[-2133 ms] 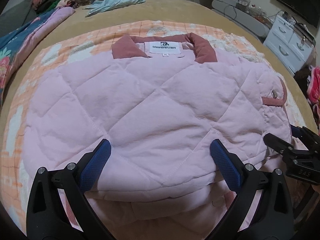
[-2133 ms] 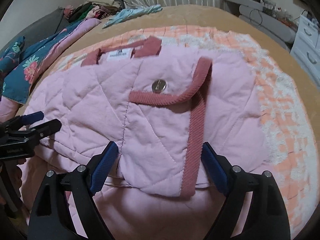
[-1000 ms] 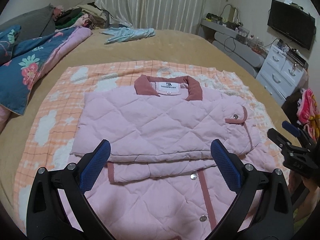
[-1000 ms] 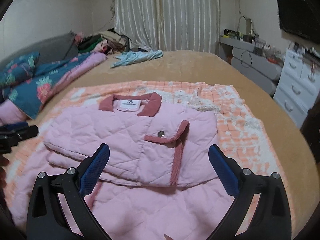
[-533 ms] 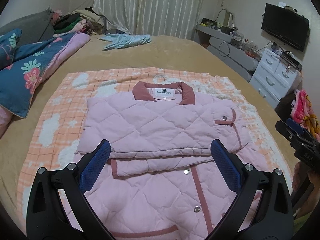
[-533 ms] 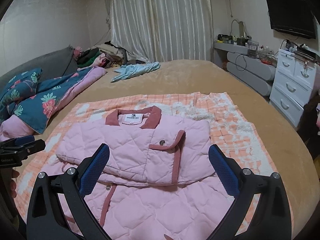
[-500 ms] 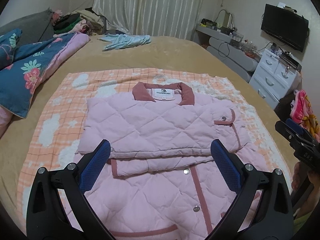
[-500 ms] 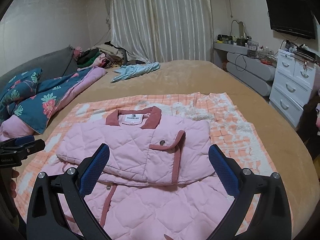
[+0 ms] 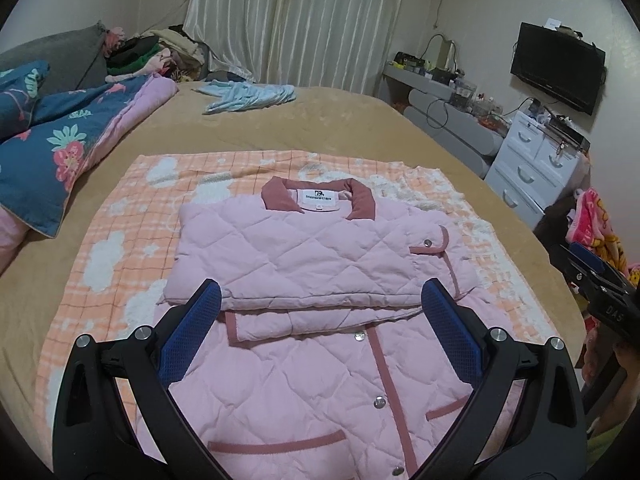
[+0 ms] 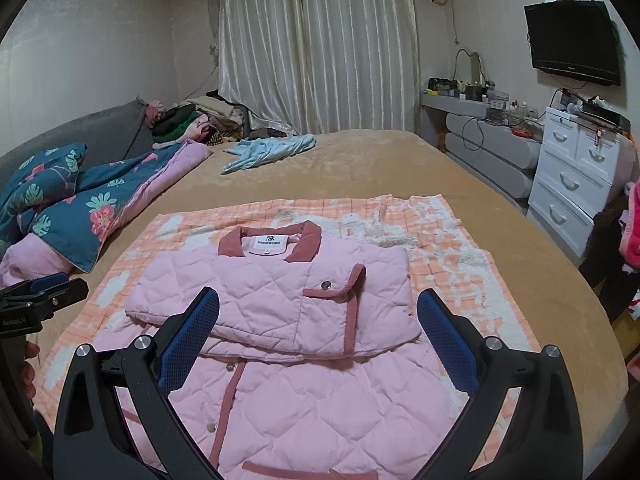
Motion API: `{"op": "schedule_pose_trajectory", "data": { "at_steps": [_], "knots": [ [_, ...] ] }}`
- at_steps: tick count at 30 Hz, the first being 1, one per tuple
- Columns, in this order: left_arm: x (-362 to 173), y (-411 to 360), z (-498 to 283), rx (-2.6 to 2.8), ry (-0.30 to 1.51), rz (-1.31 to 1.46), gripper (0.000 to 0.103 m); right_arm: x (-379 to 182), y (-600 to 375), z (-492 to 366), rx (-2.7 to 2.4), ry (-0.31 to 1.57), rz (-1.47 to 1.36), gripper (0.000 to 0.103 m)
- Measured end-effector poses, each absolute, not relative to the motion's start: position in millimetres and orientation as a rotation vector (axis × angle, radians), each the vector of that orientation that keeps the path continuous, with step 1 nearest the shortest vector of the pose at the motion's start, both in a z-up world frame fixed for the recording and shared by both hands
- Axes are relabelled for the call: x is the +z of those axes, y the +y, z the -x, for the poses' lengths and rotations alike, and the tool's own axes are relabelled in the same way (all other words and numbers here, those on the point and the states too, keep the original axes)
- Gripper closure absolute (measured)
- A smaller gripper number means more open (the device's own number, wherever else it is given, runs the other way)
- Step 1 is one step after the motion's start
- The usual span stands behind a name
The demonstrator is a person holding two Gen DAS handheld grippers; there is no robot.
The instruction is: Fold large clothes
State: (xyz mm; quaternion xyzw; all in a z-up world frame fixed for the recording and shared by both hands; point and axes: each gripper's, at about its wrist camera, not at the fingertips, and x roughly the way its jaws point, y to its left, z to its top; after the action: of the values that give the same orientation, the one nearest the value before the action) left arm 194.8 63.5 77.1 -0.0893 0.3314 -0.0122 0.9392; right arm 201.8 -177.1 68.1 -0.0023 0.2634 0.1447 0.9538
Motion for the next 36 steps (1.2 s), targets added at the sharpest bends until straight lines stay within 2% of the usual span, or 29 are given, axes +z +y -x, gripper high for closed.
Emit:
{"op": "schedule_pose_trajectory", "data": {
  "at_steps": [18,36],
  "knots": [
    [101.0,54.8,-154.2,-0.024,0.640,0.139,0.009,92.5,-186.9,-155.4,0.298,0.504,0.041,0.004],
    [59.3,52.8,-113.2,-0.008,0.700,0.087,0.009,63.6,-207.7,-114.7,0.300,0.567,0.038,0.004]
  ]
}}
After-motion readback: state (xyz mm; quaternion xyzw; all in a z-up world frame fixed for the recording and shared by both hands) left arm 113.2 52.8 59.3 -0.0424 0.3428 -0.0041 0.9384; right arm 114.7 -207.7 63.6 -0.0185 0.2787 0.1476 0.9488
